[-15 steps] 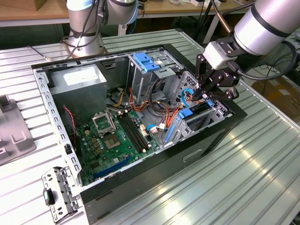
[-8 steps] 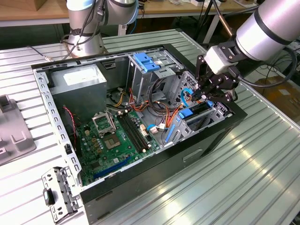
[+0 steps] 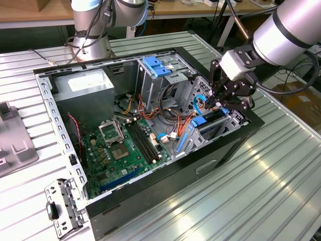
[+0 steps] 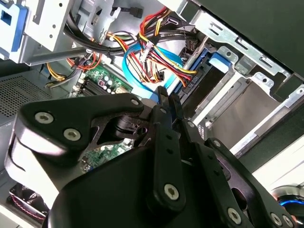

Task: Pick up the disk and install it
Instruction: 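Insert the second disk wire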

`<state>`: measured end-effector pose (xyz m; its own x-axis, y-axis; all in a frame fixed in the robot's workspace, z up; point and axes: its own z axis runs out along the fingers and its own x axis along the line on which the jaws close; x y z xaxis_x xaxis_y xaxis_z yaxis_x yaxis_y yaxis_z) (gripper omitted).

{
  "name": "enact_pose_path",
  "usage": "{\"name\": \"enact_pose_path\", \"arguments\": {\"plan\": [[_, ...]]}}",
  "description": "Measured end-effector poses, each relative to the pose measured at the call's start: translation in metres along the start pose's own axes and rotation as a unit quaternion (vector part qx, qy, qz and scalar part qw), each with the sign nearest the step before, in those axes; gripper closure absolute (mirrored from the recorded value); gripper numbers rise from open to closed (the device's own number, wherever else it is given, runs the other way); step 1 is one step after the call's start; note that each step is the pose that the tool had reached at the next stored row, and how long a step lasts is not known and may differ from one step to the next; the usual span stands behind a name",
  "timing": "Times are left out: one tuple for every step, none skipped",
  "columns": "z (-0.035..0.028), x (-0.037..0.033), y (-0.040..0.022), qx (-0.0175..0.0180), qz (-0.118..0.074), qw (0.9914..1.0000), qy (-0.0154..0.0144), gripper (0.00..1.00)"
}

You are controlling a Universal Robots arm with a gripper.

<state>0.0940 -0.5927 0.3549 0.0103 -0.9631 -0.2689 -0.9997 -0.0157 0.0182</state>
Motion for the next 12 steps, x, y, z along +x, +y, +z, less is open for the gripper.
{"name": "enact_pose_path", "arguments": {"plan": [[0.0001,0.0007,0.0000,-0.0003,-0.001,1.00000,0.0001,0.84],[0.0003,0.0015,0.0000,-0.0007,-0.002,1.00000,0.0001,0.84],[0.0006,0.0019,0.0000,-0.0009,-0.003,0.99999,0.0001,0.84],[0.0013,0.0023,-0.0002,-0.0011,-0.004,0.99999,0.0001,0.84],[0.0018,0.0026,-0.0003,-0.0011,-0.004,0.99999,0.0001,0.84],[0.0022,0.0028,-0.0004,-0.0011,-0.004,0.99999,0.0001,0.84],[0.0026,0.0031,-0.0004,-0.0012,-0.004,0.99999,0.0001,0.84],[0.0028,0.0033,-0.0005,-0.0012,-0.004,0.99999,0.0001,0.84],[0.0031,0.0036,-0.0006,-0.0011,-0.004,0.99999,0.0001,0.84],[0.0032,0.0037,-0.0006,-0.0011,-0.004,0.99999,0.0001,0.84],[0.0033,0.0038,-0.0006,-0.0011,-0.004,0.99999,0.0002,0.84],[0.0035,0.0039,-0.0007,-0.0012,-0.004,0.99999,0.0002,0.84]]}}
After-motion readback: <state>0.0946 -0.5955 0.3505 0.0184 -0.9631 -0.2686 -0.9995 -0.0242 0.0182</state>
